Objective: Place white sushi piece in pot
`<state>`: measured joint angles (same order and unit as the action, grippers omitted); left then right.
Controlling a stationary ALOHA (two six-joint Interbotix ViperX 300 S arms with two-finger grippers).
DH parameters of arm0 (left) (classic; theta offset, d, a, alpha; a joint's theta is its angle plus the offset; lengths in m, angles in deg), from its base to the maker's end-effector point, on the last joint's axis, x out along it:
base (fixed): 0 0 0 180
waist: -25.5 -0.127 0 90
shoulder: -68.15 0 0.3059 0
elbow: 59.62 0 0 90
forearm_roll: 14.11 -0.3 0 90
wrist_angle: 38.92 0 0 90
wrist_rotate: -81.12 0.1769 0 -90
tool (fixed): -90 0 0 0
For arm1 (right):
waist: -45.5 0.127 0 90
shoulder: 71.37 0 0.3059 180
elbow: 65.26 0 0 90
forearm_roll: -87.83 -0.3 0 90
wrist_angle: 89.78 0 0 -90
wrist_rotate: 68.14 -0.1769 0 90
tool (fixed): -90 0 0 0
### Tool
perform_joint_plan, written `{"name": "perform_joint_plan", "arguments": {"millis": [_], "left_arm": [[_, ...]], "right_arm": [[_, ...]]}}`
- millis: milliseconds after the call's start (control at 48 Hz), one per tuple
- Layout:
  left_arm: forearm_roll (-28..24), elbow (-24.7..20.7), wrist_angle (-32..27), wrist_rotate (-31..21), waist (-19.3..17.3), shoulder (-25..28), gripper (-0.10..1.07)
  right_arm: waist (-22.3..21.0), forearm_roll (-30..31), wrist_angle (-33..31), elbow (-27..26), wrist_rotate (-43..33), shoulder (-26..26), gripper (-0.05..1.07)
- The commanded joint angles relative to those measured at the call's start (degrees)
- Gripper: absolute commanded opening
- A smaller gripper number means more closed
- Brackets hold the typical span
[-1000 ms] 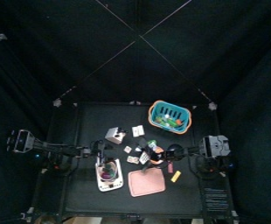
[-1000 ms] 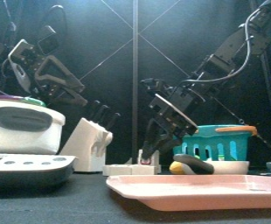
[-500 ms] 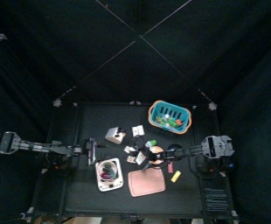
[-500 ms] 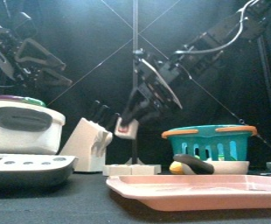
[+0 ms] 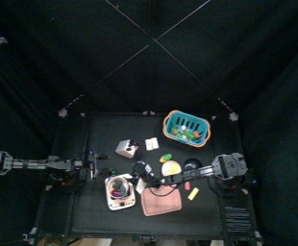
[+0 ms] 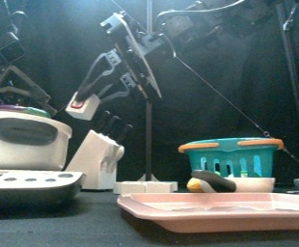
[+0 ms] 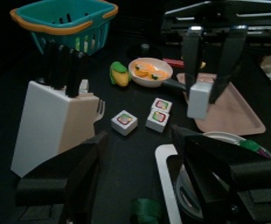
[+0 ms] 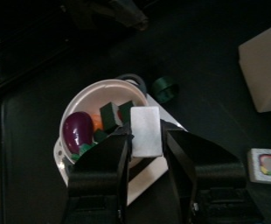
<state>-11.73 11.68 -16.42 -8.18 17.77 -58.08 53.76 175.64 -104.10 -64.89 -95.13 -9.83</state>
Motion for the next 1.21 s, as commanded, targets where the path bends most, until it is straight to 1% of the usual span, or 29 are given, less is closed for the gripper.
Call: {"name": "perform_joint_plan", "arguments": {"millis": [0,229,583,708,917,979,1062,1188], "left_arm": [[-0.44,-0.79,0.26,0.0,0.0,0.0,0.94],[-0.44,-0.97,0.44,-0.09,0.09,0.0,0.94],[-0.35,-0.88,0.44,-0.26,0.09,0.0,0.94],[-0.35,-0.79,0.44,-0.26,0.09,0.0,0.94],[-0.35,-0.79,0.44,-0.26,0.09,0.0,0.94],[-0.35,-0.79,0.44,-0.26,0.09,0.0,0.94],[-0.35,-0.79,0.44,-0.26,0.09,0.0,0.94],[-0.35,-0.79,0.44,-0.18,0.09,0.0,0.94]], "right_arm": [[0.09,-0.18,0.79,-3.25,0.09,-0.09,0.59],[0.7,-0.88,1.49,-3.43,0.09,-1.67,0.59],[0.62,-0.44,1.49,-2.72,0.09,-1.67,0.62],[0.44,-0.44,1.49,-2.72,0.09,-1.67,0.67],[0.44,-0.09,1.49,-2.64,0.18,-1.76,0.81],[0.44,-0.09,1.49,-2.72,0.18,-1.76,0.84],[0.44,-0.09,1.32,-2.64,0.09,-1.58,0.86],[0.44,-0.09,0.88,-2.11,0.18,-0.88,0.86]]}}
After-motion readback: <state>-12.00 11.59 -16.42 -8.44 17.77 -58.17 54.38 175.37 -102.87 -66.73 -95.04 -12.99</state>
